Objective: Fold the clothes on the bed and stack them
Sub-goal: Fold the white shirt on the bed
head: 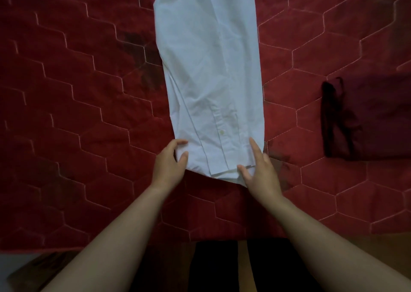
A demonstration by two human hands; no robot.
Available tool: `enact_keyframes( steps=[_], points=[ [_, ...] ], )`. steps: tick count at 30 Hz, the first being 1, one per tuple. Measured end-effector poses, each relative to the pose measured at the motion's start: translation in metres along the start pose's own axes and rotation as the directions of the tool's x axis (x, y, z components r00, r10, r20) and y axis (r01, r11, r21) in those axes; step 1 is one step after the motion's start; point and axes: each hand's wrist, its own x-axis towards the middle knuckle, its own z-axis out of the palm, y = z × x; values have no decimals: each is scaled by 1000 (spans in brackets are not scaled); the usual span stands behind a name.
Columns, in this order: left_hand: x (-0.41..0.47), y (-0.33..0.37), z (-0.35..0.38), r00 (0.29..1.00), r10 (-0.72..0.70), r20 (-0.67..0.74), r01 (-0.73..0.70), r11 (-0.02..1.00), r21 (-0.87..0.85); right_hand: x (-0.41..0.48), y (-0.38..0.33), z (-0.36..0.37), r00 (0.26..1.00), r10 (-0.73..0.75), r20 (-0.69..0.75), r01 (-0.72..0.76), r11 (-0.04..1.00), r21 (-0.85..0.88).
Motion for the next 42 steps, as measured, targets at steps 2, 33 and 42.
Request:
enact_keyframes(
  steps=[2, 33, 42],
  points=[
    [4, 10, -3, 1000, -12, -28, 10, 998, -56, 5, -10, -10, 999, -35, -30, 36, 998, 50],
    [162, 85, -9, 977, -87, -196, 55, 985, -163, 199, -98, -66, 968, -142, -207, 157, 986, 61],
    [61, 61, 30, 943, -248, -220, 275, 956, 103, 119, -41, -81, 993, -89, -74, 80, 991, -107]
  ],
)
